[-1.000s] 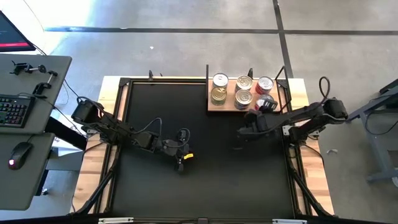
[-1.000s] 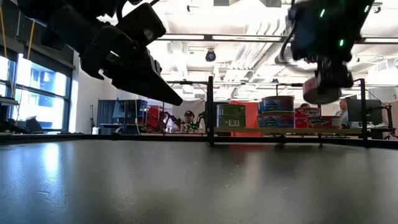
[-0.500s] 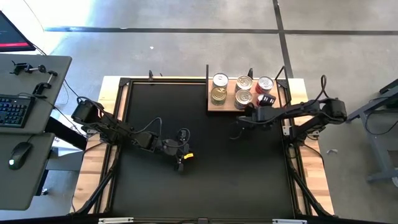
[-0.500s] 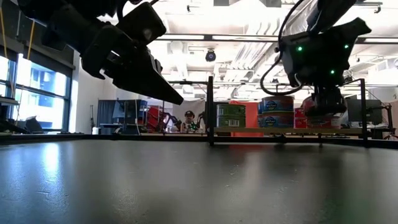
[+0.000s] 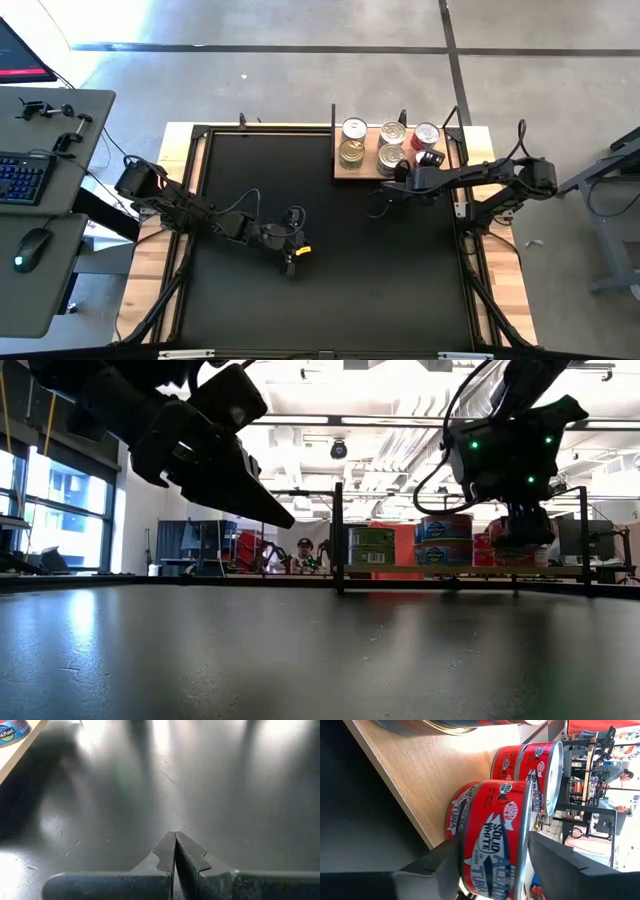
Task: Stack canned seafood by type on shelf
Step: Stack the red tuna can on top of the other red tuna can on the shelf, then return to Home Position
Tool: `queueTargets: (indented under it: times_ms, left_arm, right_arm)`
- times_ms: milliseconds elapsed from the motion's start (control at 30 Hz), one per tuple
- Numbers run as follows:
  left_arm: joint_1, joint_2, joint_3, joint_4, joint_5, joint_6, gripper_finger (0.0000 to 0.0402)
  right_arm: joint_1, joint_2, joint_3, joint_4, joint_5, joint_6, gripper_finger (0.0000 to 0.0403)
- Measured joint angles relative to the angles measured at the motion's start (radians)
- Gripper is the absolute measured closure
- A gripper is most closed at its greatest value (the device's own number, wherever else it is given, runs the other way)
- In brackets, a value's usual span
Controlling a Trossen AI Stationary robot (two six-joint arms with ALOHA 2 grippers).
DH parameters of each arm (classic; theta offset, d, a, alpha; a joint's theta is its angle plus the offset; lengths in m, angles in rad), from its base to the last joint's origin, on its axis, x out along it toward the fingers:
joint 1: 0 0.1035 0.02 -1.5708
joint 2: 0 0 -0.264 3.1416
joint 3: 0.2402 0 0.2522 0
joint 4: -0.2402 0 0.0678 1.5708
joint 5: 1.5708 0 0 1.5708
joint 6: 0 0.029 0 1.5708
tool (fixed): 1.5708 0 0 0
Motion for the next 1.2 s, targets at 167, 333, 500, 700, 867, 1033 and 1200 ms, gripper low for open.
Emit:
queueTargets:
  times_ms: [167, 333, 500, 700, 867, 1033, 1200]
  left_arm:
    - [0.0, 0.0, 0.0, 0.0, 0.0, 0.0, 0.0401]
    - [0.0, 0.0, 0.0, 0.0, 0.0, -0.001, 0.04]
    - [0.0, 0.0, 0.0, 0.0, 0.003, -0.004, 0.04]
    - [0.0, 0.0, 0.0, 0.0, 0.004, -0.009, 0.0401]
    - [0.0, 0.0, 0.0, 0.0, 0.004, -0.011, 0.0401]
    - [0.0, 0.0, 0.0, 0.0, 0.004, -0.011, 0.0401]
    - [0.0, 0.0, 0.0, 0.0, 0.004, -0.011, 0.0401]
  right_arm:
    - [-0.001, 0.0, 0.0, 0.0, -0.003, 0.003, 0.0159]
    - [-0.01, 0.0, 0.0, 0.0, -0.003, 0.004, 0.0117]
    - [-0.03, 0.0, 0.0, 0.0, -0.003, 0.004, 0.011]
    - [-0.065, 0.0, 0.001, -0.012, 0.003, 0.023, 0.0109]
    - [-0.095, 0.0, 0.001, -0.012, 0.003, 0.023, 0.0109]
    - [-0.099, 0.0, 0.019, -0.034, -0.008, 0.031, 0.0109]
    - [-0.089, 0.0, 0.107, -0.164, -0.117, 0.076, 0.0109]
